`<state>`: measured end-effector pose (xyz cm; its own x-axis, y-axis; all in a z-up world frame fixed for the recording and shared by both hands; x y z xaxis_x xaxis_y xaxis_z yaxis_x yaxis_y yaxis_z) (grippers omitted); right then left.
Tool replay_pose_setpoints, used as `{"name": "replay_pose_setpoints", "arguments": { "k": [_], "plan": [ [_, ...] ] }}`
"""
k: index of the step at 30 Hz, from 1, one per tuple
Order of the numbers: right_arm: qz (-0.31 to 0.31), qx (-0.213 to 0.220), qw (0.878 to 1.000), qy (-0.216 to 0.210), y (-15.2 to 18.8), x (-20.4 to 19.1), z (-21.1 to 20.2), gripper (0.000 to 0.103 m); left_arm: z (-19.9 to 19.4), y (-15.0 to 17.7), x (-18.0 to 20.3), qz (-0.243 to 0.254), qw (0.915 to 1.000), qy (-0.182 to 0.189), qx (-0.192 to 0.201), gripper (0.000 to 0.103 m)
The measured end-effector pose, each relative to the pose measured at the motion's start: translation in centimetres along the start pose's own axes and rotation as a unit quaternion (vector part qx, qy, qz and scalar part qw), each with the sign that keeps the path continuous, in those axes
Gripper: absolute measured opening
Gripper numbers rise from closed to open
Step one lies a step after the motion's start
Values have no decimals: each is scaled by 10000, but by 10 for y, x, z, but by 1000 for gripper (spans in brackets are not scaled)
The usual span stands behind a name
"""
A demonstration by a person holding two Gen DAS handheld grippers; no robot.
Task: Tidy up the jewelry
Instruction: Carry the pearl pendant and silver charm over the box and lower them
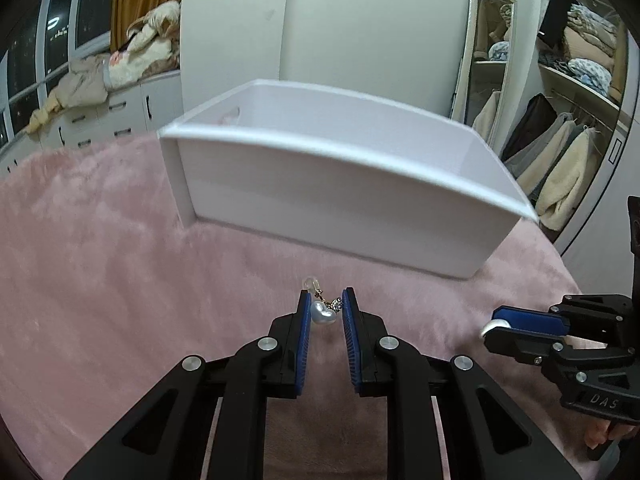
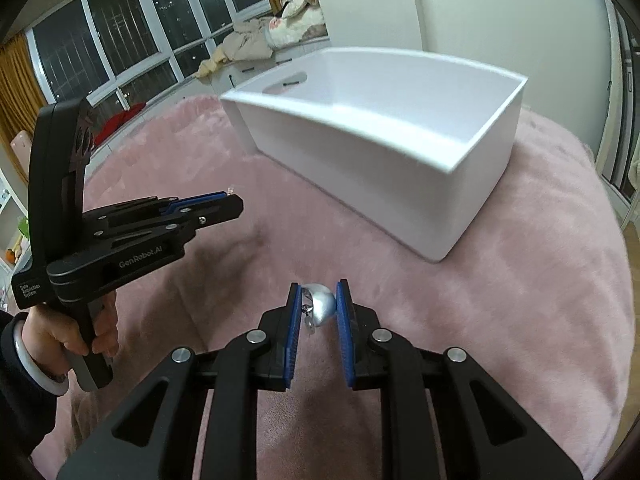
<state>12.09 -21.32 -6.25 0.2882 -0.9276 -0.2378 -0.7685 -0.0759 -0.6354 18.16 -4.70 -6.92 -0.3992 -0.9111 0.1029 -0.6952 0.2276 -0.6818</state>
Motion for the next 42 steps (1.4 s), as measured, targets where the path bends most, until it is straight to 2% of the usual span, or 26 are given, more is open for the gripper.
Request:
{"name": "replay_pose_setpoints", "arguments": {
  "k": [12,23,29,34,42],
  "plan": [
    [-225,620,9978,22,-55,-4,-48,18,-41,-63,12,190,9982,-11,565,21],
    [-338,1059,9937,107,-115,-6,-69,18,-63,-131,23,279,9943,50,1027,21],
    [-462,1124,9924,184,-140,-6,-69,18,-60,-166,31,425,9932,73,1085,21],
    [-337,1126,9929,179,-161,-1,-60,18,-49,-192,28,343,9934,28,1093,21],
    [-266,1086,9934,269,-184,9,-48,18,-28,-216,25,412,9945,-129,957,21]
  ]
}}
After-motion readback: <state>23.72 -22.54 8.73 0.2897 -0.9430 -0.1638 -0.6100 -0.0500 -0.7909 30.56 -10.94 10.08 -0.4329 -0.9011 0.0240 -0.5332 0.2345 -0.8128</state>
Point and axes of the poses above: each gripper's, at about its wrist camera, not at the fingertips, and z roughly the way its jaws point, x to its right, y to its underside, the point moved 5 cm from there along z, roughly the way its jaws point, and after that the axes turned 2 degrees about -x, right-handed, at the moved point
